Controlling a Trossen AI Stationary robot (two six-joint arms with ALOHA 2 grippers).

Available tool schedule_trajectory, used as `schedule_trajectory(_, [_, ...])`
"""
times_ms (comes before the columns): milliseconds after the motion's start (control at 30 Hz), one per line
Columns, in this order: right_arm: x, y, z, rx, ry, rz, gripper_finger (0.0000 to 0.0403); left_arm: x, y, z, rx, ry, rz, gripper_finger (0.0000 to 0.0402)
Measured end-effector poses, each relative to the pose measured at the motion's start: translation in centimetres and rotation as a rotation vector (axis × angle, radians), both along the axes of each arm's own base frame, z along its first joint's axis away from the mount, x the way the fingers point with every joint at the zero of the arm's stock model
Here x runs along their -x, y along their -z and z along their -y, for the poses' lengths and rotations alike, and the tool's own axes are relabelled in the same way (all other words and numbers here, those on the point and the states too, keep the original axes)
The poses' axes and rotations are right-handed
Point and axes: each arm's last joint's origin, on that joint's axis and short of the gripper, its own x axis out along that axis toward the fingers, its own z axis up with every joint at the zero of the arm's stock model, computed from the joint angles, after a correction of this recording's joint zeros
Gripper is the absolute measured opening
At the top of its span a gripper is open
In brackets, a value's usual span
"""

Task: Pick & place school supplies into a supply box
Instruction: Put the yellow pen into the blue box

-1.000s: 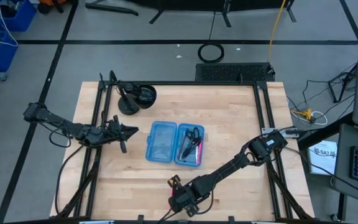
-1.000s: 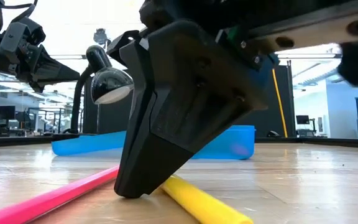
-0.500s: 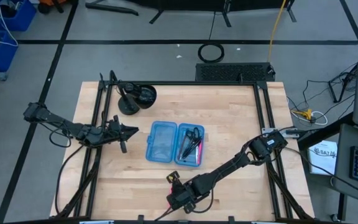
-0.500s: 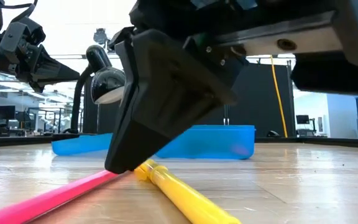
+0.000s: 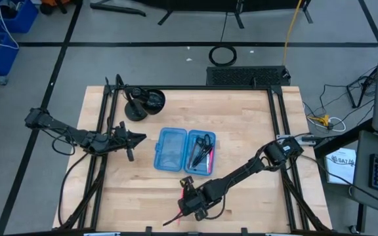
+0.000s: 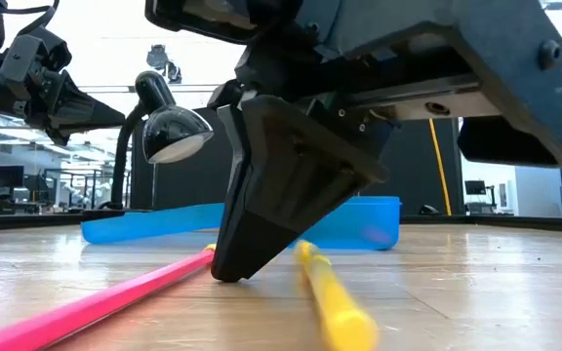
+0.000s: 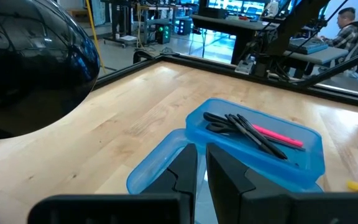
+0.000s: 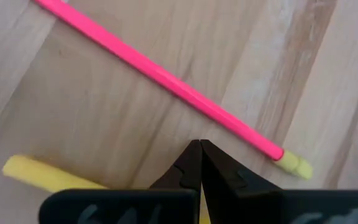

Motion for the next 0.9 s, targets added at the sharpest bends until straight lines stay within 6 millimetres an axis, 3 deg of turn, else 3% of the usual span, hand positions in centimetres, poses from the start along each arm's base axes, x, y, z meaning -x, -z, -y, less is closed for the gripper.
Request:
schedule_trajectory(333, [1.4, 1.6, 0.0, 0.027, 0.042, -0.087, 0.0, 0.0, 0.0, 0.0, -0.001, -0.001, -0.001, 0.0037])
schedule_trajectory(733, [3.4, 0.9, -3.0, 0.031, -0.066, -0.088, 0.0, 0.0, 0.0, 0.0, 0.0, -0.002, 0.0, 0.0037])
schedule_trajectory(900, [4.0, 1.1, -2.9, 0.02, -0.007, -0.149, 0.0, 0.0, 0.0, 0.0, 0.014, -0.004, 0.006, 0.0037])
